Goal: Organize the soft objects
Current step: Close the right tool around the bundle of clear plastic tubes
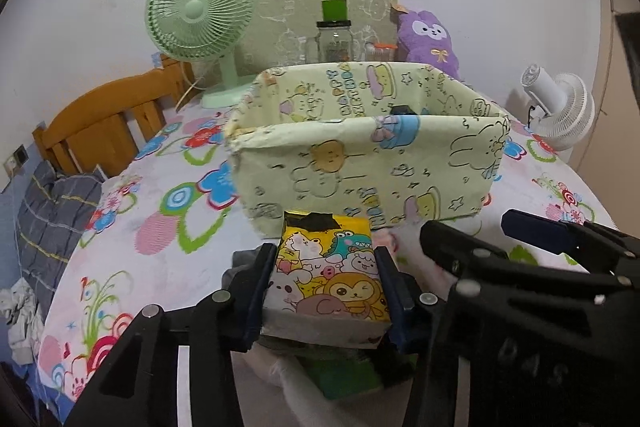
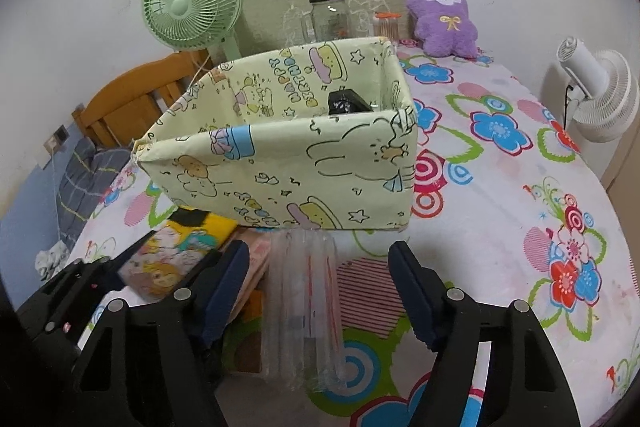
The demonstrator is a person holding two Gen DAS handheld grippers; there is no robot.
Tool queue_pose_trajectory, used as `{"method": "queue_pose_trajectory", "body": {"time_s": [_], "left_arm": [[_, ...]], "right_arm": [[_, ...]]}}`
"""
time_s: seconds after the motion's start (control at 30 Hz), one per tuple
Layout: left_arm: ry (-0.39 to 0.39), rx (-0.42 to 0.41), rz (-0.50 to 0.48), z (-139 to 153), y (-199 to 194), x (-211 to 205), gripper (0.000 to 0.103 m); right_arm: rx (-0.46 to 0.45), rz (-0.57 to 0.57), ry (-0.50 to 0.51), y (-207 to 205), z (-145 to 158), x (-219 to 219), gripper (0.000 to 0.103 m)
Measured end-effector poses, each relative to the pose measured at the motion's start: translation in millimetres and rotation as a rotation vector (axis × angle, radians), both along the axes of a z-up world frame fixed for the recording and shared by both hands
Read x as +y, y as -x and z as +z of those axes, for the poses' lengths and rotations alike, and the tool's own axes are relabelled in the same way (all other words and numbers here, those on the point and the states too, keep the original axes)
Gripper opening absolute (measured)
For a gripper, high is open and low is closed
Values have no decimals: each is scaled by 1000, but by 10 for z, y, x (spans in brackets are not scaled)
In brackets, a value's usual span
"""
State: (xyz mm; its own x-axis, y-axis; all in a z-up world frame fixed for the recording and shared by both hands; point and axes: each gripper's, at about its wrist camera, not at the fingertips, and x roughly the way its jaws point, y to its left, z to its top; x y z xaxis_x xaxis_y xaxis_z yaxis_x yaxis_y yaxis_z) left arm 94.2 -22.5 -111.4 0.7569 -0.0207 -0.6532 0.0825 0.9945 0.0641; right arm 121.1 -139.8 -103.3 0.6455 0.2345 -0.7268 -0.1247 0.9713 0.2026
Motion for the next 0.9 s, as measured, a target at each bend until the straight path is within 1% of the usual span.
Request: {"method": "queue_pose_trajectory", "body": {"time_s": [0.07,0.2,0.3,0.33,0.4,0.5,0.63,0.7,0.8,0.83,0.9], "left_arm": [[5,5,4,-9,21,31,50],[11,14,2,-48,32,26,50],[15,17,20,-63,21,18,50],[12,17,22,-68,26,10,50],[3,15,26,-85,27,-15,49],[-17,14,34,-111,25,-35,49],[-53,5,50,-140,24,-64,49],[-72,-1,55,-155,27,-88,49],[-79,-3,58,-160,34,-99,49],[-76,-2,57,-161,33,-100,49],[-65,-1,53,-157,32,-95,49]], "right_arm": [[10,1,-8,-6,-25,9,74],[39,7,-16,-29,-88,48,67],[47,-2,-14,-51,-111,60,64],[45,-4,-9,-54,-116,68,63],[54,2,-16,-70,-135,80,57],[75,10,-37,-94,-176,81,50],[110,-2,-80,-121,-247,68,48],[113,-7,-84,-122,-267,78,44],[116,-6,-88,-114,-272,94,39],[115,-5,-89,-111,-268,99,38],[110,-5,-86,-97,-254,111,33]]}}
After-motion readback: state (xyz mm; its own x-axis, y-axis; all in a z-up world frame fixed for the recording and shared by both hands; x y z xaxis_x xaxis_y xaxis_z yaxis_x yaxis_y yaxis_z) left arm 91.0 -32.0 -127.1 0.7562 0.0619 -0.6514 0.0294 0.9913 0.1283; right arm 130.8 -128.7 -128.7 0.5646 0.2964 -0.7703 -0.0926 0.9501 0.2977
